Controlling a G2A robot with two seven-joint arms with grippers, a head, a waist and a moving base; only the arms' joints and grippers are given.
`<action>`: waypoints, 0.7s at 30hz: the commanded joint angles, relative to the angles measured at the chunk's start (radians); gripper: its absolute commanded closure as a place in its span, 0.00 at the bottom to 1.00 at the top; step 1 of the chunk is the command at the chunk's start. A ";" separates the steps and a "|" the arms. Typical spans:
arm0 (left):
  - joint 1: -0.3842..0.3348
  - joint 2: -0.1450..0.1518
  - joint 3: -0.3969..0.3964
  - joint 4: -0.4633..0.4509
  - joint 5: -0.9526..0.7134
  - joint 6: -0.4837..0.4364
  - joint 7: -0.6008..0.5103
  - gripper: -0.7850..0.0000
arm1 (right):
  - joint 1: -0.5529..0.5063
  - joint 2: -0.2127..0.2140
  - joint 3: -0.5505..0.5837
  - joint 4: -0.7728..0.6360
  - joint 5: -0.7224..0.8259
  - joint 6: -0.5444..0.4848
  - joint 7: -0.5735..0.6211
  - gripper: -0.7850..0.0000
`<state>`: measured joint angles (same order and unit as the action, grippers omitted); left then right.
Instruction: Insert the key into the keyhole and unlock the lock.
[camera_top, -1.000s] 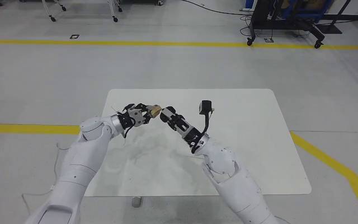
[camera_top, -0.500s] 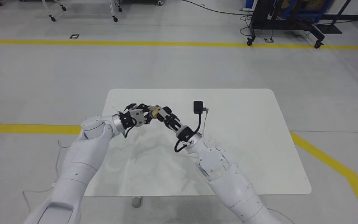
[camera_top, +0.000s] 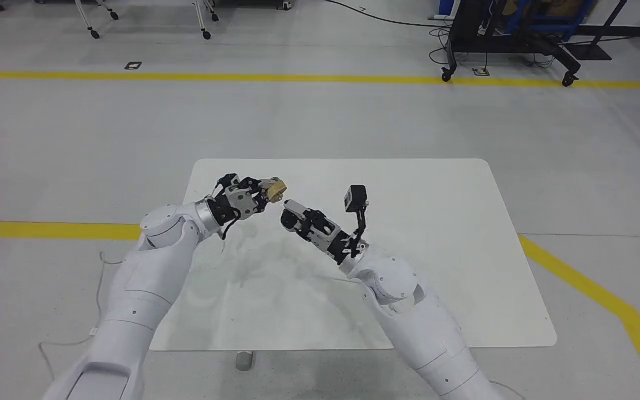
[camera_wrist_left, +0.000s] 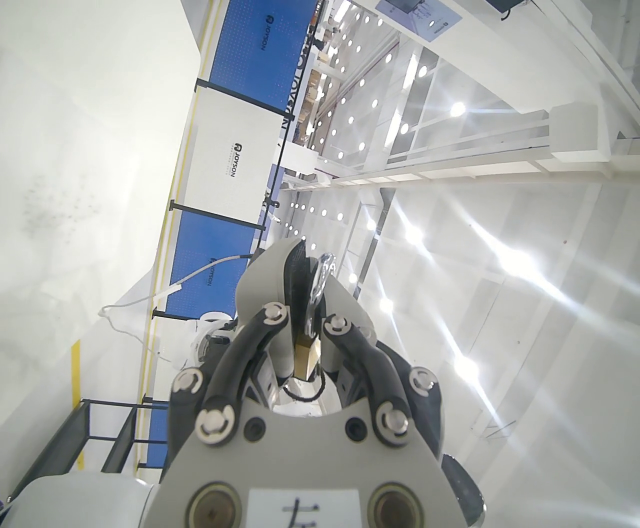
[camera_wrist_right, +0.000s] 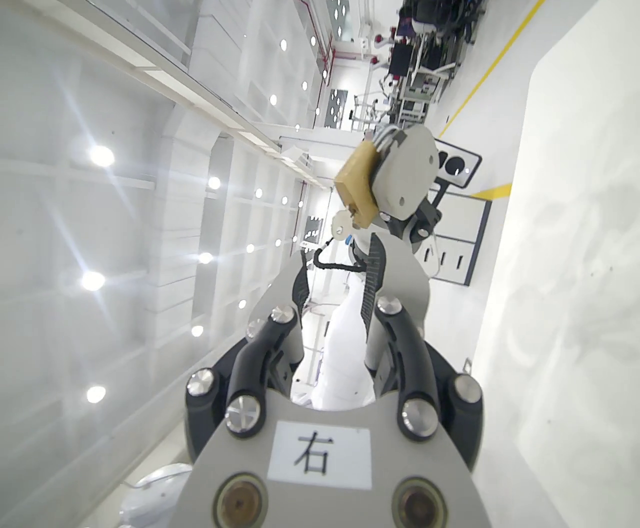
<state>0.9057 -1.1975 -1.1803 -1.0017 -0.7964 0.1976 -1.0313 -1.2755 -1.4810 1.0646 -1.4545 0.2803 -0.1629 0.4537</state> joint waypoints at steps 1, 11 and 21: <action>0.000 0.000 0.003 -0.002 0.006 0.001 -0.008 1.00 | 0.008 -0.001 -0.003 0.016 0.031 0.000 0.021 0.67; -0.004 0.001 0.015 -0.004 0.024 0.003 -0.046 1.00 | 0.054 -0.008 -0.004 0.078 0.167 0.037 0.066 0.73; -0.008 0.002 0.018 -0.004 0.041 -0.006 -0.054 1.00 | 0.065 -0.011 -0.010 0.099 0.233 0.044 0.095 0.97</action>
<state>0.8984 -1.1956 -1.1620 -1.0061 -0.7569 0.1920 -1.0865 -1.2114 -1.4915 1.0554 -1.3573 0.5049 -0.1217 0.5445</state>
